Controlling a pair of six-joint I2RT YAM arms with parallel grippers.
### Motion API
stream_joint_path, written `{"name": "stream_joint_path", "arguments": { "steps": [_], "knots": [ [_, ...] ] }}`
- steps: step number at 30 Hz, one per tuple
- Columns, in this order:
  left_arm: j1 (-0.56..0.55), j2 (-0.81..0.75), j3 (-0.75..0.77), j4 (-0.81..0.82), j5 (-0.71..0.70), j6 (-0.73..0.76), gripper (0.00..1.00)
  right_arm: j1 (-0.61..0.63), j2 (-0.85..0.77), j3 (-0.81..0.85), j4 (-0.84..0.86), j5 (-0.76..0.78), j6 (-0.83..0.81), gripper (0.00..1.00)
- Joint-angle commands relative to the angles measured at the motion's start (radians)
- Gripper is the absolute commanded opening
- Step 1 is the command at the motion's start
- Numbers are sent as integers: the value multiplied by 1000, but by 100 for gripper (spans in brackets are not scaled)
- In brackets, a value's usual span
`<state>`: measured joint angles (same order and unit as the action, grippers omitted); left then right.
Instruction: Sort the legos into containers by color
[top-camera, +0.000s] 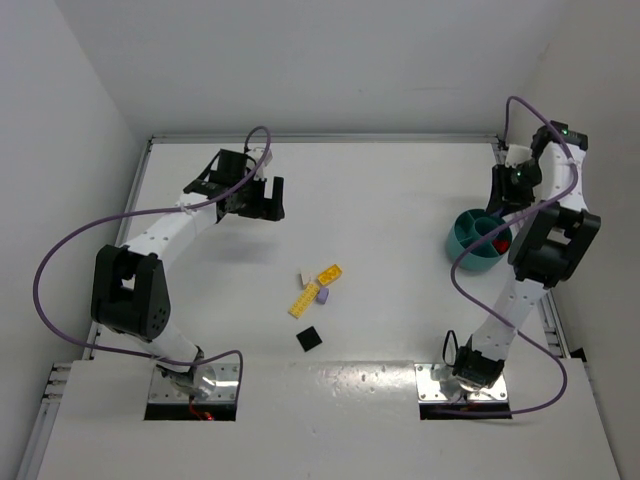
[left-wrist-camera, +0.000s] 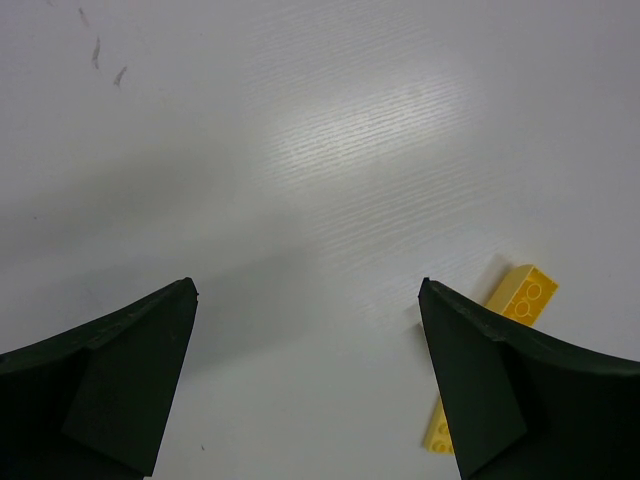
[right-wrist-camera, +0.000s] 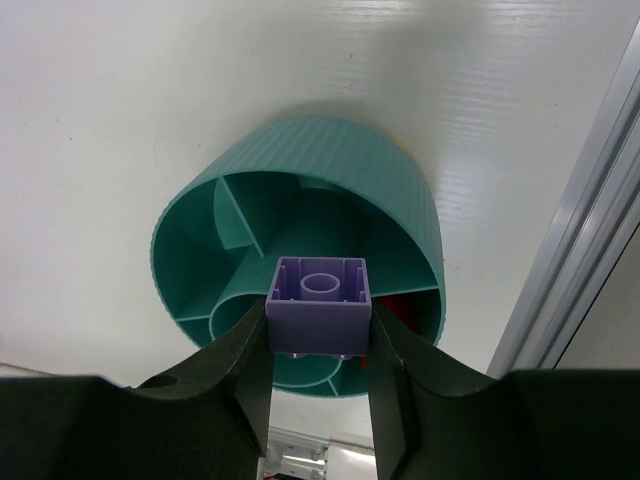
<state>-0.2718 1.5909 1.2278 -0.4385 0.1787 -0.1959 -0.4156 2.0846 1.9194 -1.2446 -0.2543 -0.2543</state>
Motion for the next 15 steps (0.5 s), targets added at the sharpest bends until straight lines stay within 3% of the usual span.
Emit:
{"name": "stream_joint_path", "arguments": {
  "steps": [1,8,12,15],
  "knots": [
    [-9,3,27,29,2,-8,100,-2,14,38,26,21,30,10],
    [-9,3,18,29,2,-8,100,17,34,47,27,41,30,14],
    [-9,3,18,29,2,-8,100,17,34,26,27,41,30,25],
    [-9,3,18,29,2,-8,100,17,34,17,27,50,30,45]
  ]
}}
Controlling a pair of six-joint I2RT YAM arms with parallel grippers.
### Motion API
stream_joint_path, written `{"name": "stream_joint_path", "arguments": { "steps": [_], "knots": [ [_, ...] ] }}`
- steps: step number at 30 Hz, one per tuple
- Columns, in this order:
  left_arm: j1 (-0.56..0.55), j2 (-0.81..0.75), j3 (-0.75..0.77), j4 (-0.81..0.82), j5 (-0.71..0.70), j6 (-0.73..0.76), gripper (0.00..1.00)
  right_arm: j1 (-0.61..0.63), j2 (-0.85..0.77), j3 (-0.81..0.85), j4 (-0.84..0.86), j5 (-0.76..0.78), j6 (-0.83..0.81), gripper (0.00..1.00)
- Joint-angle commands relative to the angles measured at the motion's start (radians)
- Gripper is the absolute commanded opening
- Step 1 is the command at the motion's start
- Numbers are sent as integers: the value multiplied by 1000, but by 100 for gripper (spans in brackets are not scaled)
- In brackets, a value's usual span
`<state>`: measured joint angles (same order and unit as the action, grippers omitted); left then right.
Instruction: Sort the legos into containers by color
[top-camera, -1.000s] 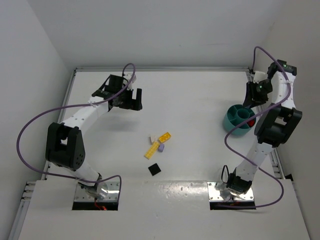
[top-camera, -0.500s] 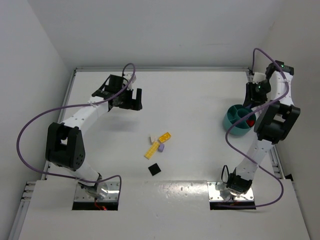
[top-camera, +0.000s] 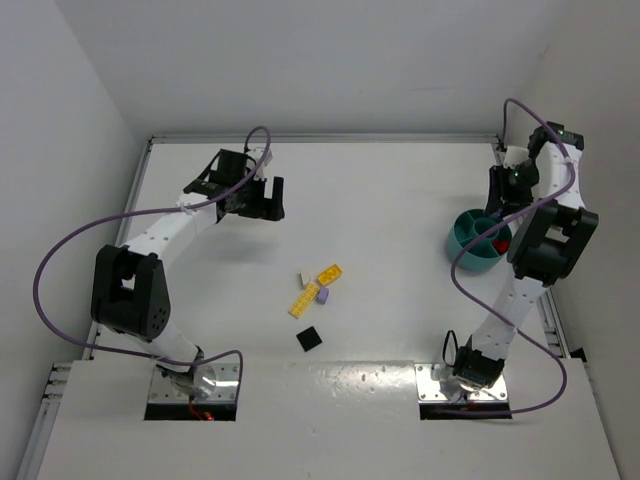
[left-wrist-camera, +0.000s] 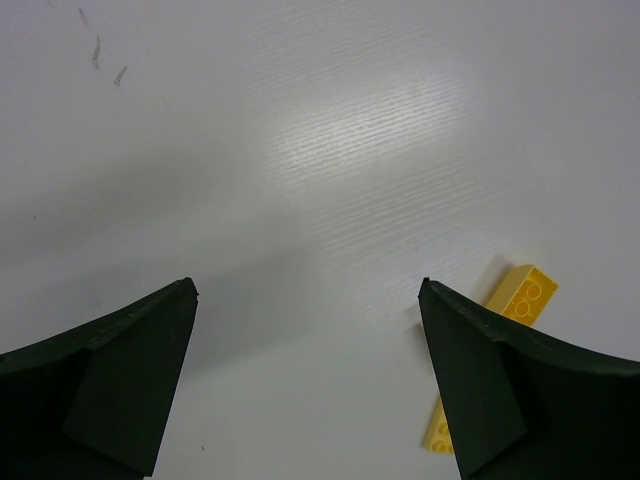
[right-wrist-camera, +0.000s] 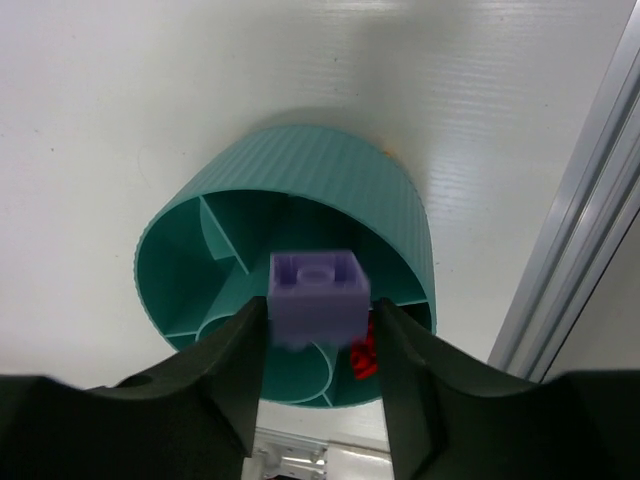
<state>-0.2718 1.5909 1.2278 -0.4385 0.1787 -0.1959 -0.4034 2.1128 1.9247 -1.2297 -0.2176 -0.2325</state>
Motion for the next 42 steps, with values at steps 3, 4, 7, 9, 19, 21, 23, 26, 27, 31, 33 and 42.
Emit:
{"name": "stream_joint_path", "arguments": {
  "steps": [3,4,7,9,19,21,23,26,27,31,33,42],
  "knots": [
    [-9,3,18,29,2,-8,100,5,6,11,12,14,9,52],
    [-9,3,18,29,2,-8,100,5,6,11,12,14,9,54],
    [-9,3,18,29,2,-8,100,5,-16,20,12,14,9,55],
    [-9,3,18,29,2,-8,100,5,-40,55,-22,-64,-16,53],
    [43,-28,38,20,65,24,100,473,-542,-402,85,-335,-389,53],
    [126,-28,61,7,114,-19,100,605,-623,-579,218,-315,-374,57],
    [178,-17,84,-9,183,-30,100,795,-640,-705,329,-267,-315,59],
    [256,-29,96,-19,225,-42,100,960,-619,-777,482,-258,-283,59],
    [270,-40,96,-28,225,-42,100,986,-600,-786,483,-258,-295,59],
    [339,-97,69,-49,225,-33,100,1098,-538,-842,556,-198,-321,59],
    [358,-123,35,-49,216,-33,100,1149,-460,-842,565,-189,-303,59],
    [411,-233,-34,-80,179,-4,100,1221,-274,-770,687,-126,-180,62]
  ]
}}
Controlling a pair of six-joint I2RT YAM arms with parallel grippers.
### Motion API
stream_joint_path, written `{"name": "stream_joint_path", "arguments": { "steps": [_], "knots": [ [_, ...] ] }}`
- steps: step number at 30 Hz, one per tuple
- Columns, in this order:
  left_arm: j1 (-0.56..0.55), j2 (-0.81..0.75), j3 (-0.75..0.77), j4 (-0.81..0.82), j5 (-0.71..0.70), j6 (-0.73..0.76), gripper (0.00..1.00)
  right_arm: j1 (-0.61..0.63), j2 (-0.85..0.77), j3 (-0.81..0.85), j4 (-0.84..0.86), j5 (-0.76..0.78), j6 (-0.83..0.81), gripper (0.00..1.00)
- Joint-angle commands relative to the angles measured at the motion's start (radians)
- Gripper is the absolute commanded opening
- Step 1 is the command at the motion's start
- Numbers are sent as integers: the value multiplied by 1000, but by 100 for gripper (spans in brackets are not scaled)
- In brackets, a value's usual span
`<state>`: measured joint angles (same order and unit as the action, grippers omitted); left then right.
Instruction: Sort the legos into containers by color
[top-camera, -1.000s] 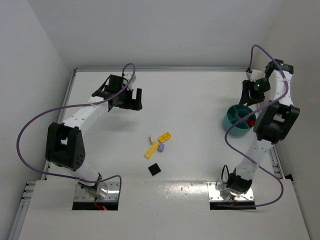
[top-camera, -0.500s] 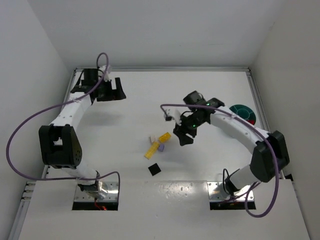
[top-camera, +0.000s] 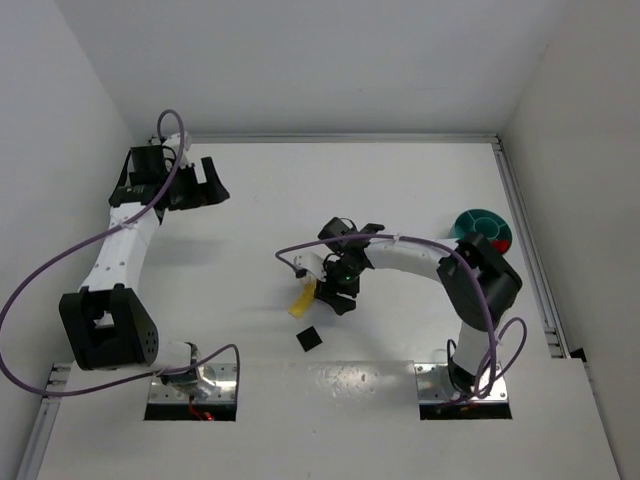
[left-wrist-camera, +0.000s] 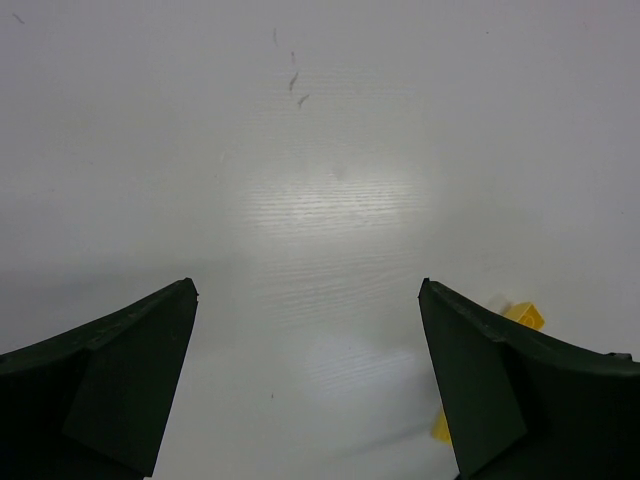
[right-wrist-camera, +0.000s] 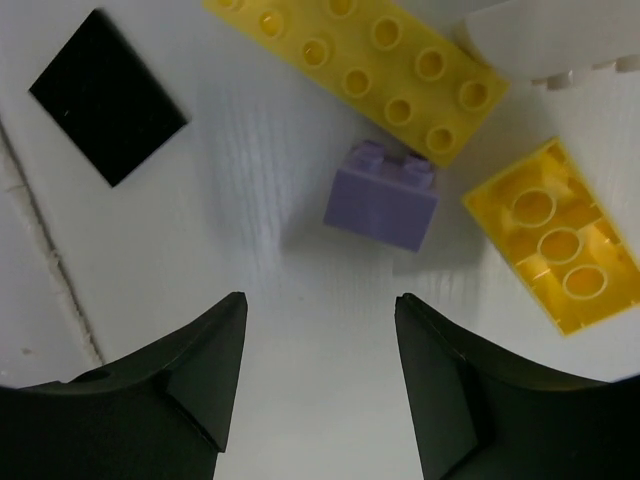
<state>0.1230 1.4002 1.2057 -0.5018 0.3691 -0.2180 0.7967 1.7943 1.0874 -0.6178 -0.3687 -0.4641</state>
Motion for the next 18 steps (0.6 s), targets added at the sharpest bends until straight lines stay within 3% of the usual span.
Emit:
{"name": "stream_joint_path", "arguments": {
  "steps": [1,18],
  "knots": [
    [17,-43,-12,-17,-12,19,100,21,45,68,75,34,51,62],
    [35,-44,-34,-26,-1,19,100,50,142,143,138,57,153,64]
  ]
}}
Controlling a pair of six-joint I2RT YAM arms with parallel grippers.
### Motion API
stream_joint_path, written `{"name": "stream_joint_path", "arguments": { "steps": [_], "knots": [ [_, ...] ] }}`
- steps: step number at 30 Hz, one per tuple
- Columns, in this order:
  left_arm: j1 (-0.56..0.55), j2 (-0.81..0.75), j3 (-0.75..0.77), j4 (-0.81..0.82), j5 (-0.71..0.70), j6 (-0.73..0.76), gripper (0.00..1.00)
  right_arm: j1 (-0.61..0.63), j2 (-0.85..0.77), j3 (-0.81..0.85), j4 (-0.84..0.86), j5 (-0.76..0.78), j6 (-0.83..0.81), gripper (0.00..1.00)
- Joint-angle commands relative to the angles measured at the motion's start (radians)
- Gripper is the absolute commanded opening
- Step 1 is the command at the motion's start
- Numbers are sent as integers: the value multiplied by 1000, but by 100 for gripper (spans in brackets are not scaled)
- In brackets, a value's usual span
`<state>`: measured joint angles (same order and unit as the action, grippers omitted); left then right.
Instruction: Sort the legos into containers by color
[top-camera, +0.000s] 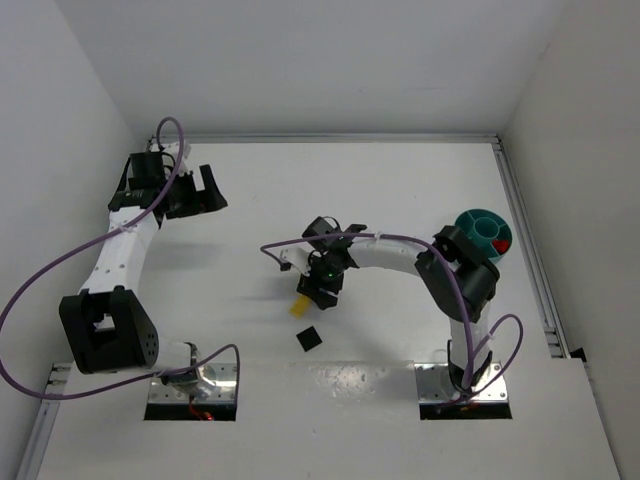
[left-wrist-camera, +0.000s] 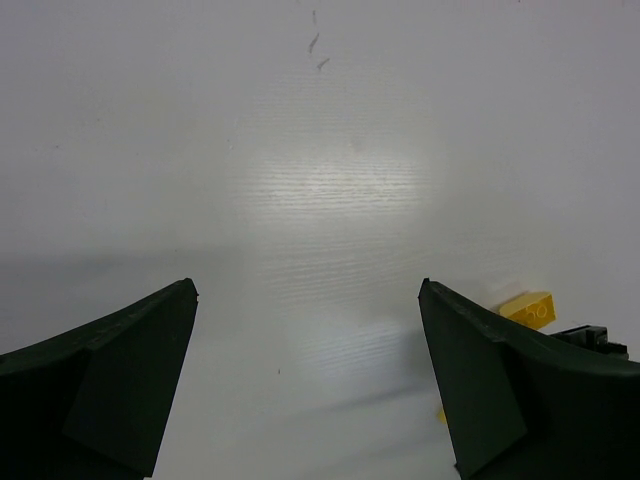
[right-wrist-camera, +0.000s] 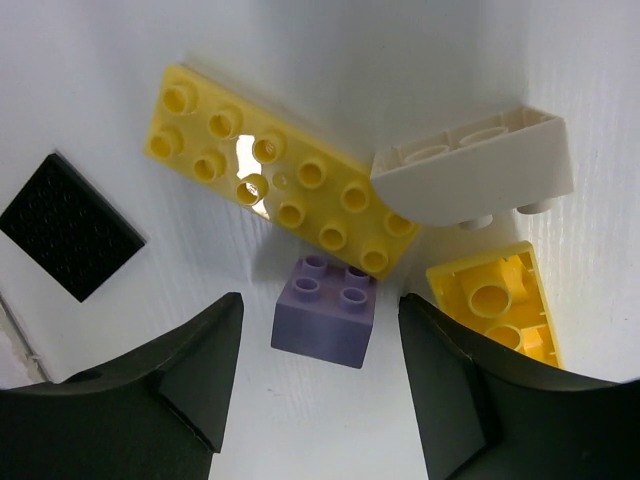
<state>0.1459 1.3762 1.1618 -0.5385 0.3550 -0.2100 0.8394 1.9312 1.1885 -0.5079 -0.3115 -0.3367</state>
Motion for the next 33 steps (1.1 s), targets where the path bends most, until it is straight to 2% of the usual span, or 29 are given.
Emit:
{"name": "stream_joint_path", "arguments": {
  "steps": [1,5,6,9,10,14,18,19,21,23,24,27,28,33],
  "knots": [
    [12,-11,10,11,13,11,100,7,5,42,28,0,25,64],
    [12,-11,10,11,22,11,100,7,5,42,28,0,25,52],
    [12,-11,10,11,22,11,100,7,5,42,28,0,25,44],
    [12,-11,10,11,22,20,100,7,5,42,19,11,25,30],
    [12,-11,10,11,22,20,100,7,5,42,19,20,25,23],
    [12,-11,10,11,22,31,100,-40,-113,33,-67,81,36,11],
    [12,-2,10,29,33,31,100,-181,-288,43,-209,90,36,5],
    [12,-2,10,43,42,31,100,-266,-313,43,-231,91,36,5],
    [-20,14,10,57,42,20,100,-357,-362,78,-301,103,10,4],
    [-41,50,21,68,32,20,100,-511,-353,181,-363,103,-1,4],
    [-67,61,33,90,13,8,100,-625,-313,263,-432,103,-1,3],
    [-114,122,67,101,-17,-12,100,-805,-247,370,-516,94,8,3],
    [-144,139,81,110,-28,-12,100,-914,-197,437,-533,94,19,3],
    [-224,198,141,141,-59,-35,100,-1129,-61,629,-662,94,47,3]
  ]
}}
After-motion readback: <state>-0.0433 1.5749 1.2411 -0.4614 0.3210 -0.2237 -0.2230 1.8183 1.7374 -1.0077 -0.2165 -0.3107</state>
